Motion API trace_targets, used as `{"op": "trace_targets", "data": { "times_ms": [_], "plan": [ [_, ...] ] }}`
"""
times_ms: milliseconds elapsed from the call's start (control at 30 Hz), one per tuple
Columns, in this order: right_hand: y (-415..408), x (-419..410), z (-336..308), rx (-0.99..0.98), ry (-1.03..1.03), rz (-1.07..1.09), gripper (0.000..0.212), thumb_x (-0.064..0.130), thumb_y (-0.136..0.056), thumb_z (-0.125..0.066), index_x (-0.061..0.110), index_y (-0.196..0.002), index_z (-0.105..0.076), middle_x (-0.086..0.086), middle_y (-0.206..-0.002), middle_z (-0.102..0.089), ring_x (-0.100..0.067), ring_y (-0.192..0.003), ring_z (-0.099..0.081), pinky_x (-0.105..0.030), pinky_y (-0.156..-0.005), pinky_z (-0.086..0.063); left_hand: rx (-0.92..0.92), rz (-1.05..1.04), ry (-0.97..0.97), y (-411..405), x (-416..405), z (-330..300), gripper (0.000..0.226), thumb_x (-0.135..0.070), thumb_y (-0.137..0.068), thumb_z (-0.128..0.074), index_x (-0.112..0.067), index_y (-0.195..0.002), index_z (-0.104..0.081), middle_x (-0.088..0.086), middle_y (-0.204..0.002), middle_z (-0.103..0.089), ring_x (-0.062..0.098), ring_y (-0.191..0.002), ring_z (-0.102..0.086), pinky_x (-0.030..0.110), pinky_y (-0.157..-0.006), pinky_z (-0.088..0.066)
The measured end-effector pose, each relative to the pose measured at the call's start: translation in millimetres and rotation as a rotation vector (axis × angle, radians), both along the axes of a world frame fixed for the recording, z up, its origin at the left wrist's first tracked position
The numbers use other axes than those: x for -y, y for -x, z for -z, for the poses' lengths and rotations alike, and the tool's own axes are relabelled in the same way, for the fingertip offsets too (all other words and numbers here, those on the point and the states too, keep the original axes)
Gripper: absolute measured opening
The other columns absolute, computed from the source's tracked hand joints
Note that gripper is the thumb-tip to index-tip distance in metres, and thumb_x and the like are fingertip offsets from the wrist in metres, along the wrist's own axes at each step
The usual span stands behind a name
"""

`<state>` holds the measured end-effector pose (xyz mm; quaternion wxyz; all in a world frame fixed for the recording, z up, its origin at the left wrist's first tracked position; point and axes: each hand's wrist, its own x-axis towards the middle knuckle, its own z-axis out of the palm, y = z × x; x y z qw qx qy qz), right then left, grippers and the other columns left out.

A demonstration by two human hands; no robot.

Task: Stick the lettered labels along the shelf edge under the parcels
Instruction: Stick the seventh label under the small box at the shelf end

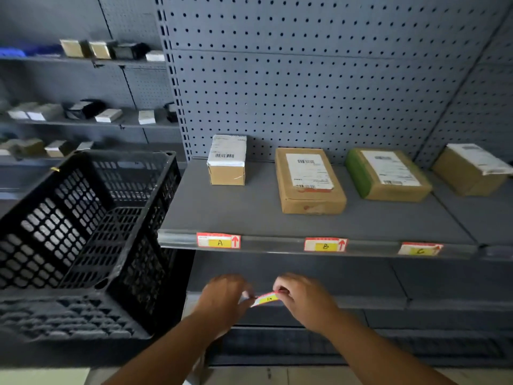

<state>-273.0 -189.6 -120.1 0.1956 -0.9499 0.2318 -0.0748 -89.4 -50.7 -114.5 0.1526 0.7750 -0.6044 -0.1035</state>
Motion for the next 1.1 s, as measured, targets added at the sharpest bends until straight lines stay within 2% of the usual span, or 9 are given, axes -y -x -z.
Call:
{"op": "trace_targets", "data": {
  "times_ms": [167, 333, 500, 733, 833, 1100],
  "plan": [
    [28.4, -5.8, -28.9, -0.001, 0.036, 0.010, 0.005, 0.028, -0.101, -0.058, 0.027, -0.097, -0.060, 0.014, -0.096, -0.059, -0.005, -0.086, -0.054, -0.026, -0.080, -0.050, 0.019, 0.050, -0.017, 26.7, -4.6, -24.0, 0.018, -0.046, -0.095, -0.056, -0.033, -0.103, -0.065, -0.013, -0.106, -0.066, 0.008, -0.096, -0.058, 0.025, -0.081, -0.046],
    [62.4, -17.0, -60.5, 0.024, 0.083, 0.084, 0.006, 0.029, -0.102, -0.056, 0.027, -0.097, -0.059, 0.014, -0.095, -0.057, -0.006, -0.086, -0.053, -0.021, -0.076, -0.041, 0.027, 0.112, 0.032, 45.1, 6.2, -62.8, 0.010, -0.041, -0.095, -0.059, -0.034, -0.099, -0.065, -0.015, -0.102, -0.065, 0.003, -0.090, -0.059, 0.020, -0.081, -0.049],
    [104.1, -30.9, -83.8, 0.055, 0.077, 0.225, 0.006, 0.026, -0.100, -0.058, 0.024, -0.098, -0.063, 0.009, -0.095, -0.063, -0.011, -0.087, -0.055, -0.033, -0.076, -0.046, 0.010, 0.243, 0.094, 73.5, 19.9, -88.4, 0.008, -0.041, -0.092, -0.064, -0.035, -0.096, -0.067, -0.020, -0.096, -0.065, 0.001, -0.088, -0.059, 0.029, -0.083, -0.053],
    [178.9, -37.0, -97.7, -0.004, 0.153, 0.290, 0.003, 0.026, -0.099, -0.061, 0.025, -0.097, -0.062, 0.011, -0.095, -0.062, -0.012, -0.087, -0.055, -0.036, -0.074, -0.048, -0.039, 0.382, 0.129, 143.2, 30.2, -89.8, 0.003, -0.038, -0.093, -0.065, -0.037, -0.094, -0.068, -0.019, -0.092, -0.066, 0.002, -0.085, -0.058, 0.028, -0.076, -0.049],
    [206.9, -32.5, -106.0, 0.013, 0.169, 0.312, 0.003, 0.026, -0.099, -0.061, 0.023, -0.097, -0.062, 0.008, -0.096, -0.063, -0.013, -0.088, -0.056, -0.036, -0.075, -0.047, -0.028, 0.402, 0.142, 171.4, 40.1, -98.5, 0.005, -0.037, -0.093, -0.065, -0.035, -0.095, -0.069, -0.019, -0.091, -0.065, 0.002, -0.084, -0.057, 0.024, -0.074, -0.047],
    [287.0, 17.0, -133.4, 0.024, 0.252, 0.283, 0.005, 0.026, -0.102, -0.055, 0.023, -0.098, -0.057, 0.008, -0.096, -0.060, -0.014, -0.087, -0.052, -0.036, -0.075, -0.047, 0.019, 0.355, 0.196, 257.1, 92.1, -128.7, 0.005, -0.032, -0.094, -0.064, -0.031, -0.095, -0.069, -0.014, -0.093, -0.067, 0.003, -0.083, -0.060, 0.028, -0.078, -0.053]
  ]
}}
